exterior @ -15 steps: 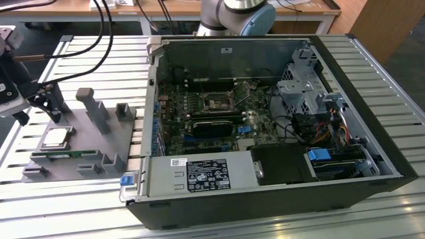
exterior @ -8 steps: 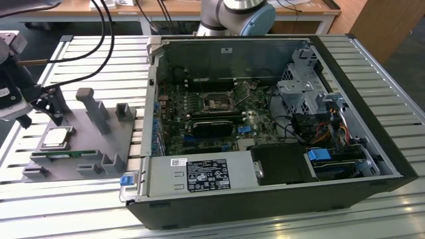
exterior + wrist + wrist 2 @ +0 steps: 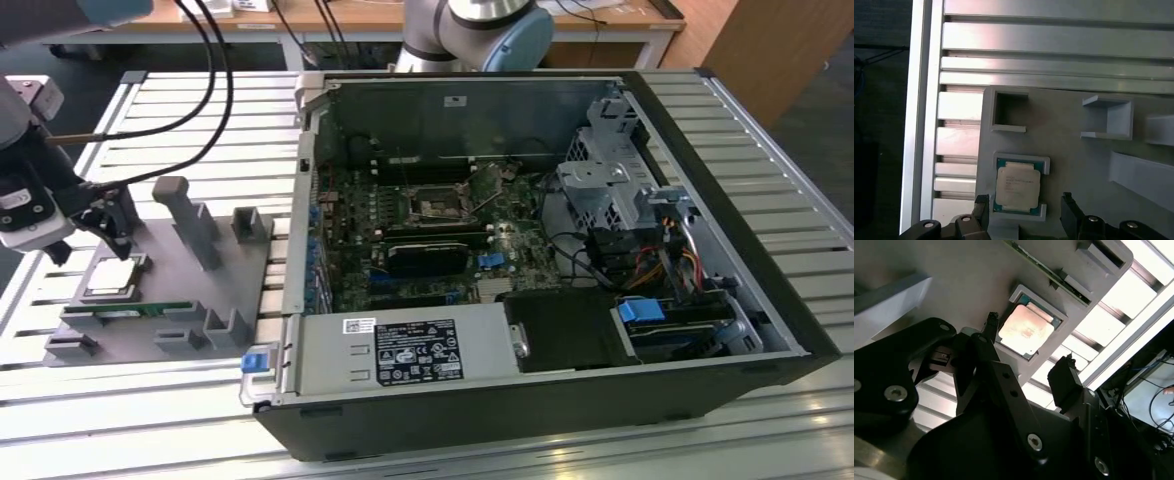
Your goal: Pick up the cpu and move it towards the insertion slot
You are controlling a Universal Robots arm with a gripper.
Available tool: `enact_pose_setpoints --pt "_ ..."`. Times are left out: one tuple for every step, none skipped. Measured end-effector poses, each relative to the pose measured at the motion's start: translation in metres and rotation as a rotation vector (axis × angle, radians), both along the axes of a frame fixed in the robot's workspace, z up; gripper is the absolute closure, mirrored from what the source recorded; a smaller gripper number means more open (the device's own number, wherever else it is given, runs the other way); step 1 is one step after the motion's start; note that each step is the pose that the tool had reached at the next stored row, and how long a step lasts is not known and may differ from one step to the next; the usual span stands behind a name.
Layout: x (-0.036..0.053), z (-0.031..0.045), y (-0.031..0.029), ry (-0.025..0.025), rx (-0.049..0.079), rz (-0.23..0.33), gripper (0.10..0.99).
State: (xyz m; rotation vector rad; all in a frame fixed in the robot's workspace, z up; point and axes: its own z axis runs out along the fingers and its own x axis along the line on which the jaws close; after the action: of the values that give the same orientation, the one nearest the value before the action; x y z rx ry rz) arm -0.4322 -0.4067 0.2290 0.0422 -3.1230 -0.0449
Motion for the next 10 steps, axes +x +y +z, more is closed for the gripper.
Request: enact_pose_setpoints --pt "-0.0003 -0.0011 0.0000 0.0000 0.000 -0.001 0.408" --pt "-0.0006 -0.0017 0.0000 0.0001 0.000 -0.002 0.408" --pt "-0.0007 -0.0023 0.0000 0.0000 0.000 -0.002 0.408" --pt "-0.0010 -0.0037 0.0000 -0.0002 0.000 -0.002 0.408" --pt "-0.0011 -0.0055 0.0000 -0.0004 0.000 -0.002 0.408" --pt "-0.0012 -0.0074 0.0000 -0.0003 -0.001 -0.002 0.408" --pt "-0.0013 -0.0092 0.0000 -0.0003 -0.001 -0.002 0.408" --pt "-0.0013 -0.0110 0.0003 -0.0003 -0.002 -0.003 0.408" --pt "-0.0013 -0.0128 0.0007 -0.0004 -0.003 -0.004 0.408" --pt "-0.0013 -0.0146 0.0011 -0.0003 -0.003 -0.005 0.408"
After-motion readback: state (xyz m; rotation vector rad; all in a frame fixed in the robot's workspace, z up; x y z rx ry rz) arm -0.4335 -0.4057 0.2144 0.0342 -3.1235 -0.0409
